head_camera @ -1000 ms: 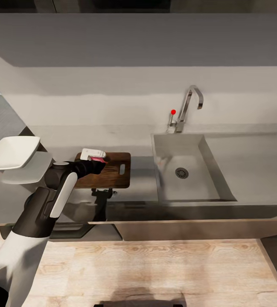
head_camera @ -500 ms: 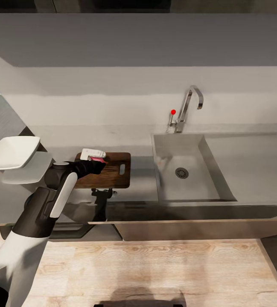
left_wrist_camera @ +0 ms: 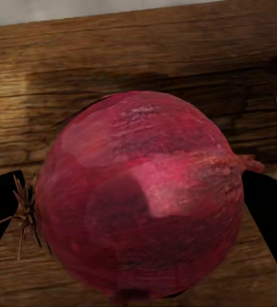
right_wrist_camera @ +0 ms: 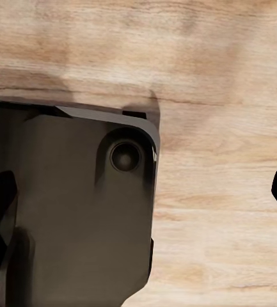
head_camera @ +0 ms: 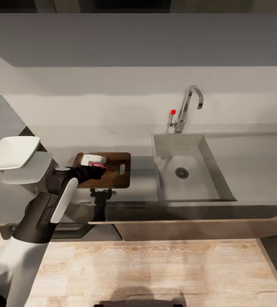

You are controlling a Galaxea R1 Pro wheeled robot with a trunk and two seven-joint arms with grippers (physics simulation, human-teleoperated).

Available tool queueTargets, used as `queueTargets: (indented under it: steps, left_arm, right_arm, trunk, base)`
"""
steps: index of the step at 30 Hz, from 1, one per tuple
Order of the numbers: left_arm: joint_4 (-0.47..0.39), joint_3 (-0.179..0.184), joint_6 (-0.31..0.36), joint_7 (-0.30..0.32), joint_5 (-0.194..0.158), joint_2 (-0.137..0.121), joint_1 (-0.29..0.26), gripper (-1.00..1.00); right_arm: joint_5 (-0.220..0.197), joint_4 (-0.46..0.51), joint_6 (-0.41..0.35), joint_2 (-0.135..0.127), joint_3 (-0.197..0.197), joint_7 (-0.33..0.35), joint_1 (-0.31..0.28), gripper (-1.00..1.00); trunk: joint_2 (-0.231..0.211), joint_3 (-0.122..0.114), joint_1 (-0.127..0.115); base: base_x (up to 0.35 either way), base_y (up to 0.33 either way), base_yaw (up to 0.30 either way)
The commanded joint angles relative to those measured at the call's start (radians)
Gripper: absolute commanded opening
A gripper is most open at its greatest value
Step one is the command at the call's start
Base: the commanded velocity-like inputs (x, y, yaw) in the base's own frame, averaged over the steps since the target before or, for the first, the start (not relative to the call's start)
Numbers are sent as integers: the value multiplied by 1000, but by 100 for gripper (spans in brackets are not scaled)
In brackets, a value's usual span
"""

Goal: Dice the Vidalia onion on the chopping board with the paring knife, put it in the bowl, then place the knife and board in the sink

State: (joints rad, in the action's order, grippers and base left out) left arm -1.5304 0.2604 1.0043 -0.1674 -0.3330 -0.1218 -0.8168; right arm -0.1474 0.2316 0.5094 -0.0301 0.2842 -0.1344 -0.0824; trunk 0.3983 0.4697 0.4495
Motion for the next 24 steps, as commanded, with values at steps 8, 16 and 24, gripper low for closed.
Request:
queueTargets:
  steps: [8,16,24]
  left_arm:
    - [-1,2,1,-10,-8,-1,14,-100]
    - [-2,0,2,-11,-7,-1,14,-100]
    - [-2,0,2,-10,-6,-1,14,-100]
  right_arm:
    - [-10,0,3,-1,9,-4,0,100]
    - [-9,0,3,-1,9,-4,0,100]
    - [-10,0,3,-1,9,-4,0,100]
  trunk:
    - [2,1,1]
    - [2,1,1]
    - [2,1,1]
  base:
    - [0,0,0]
    - [21,8,0]
    - [131,47,0]
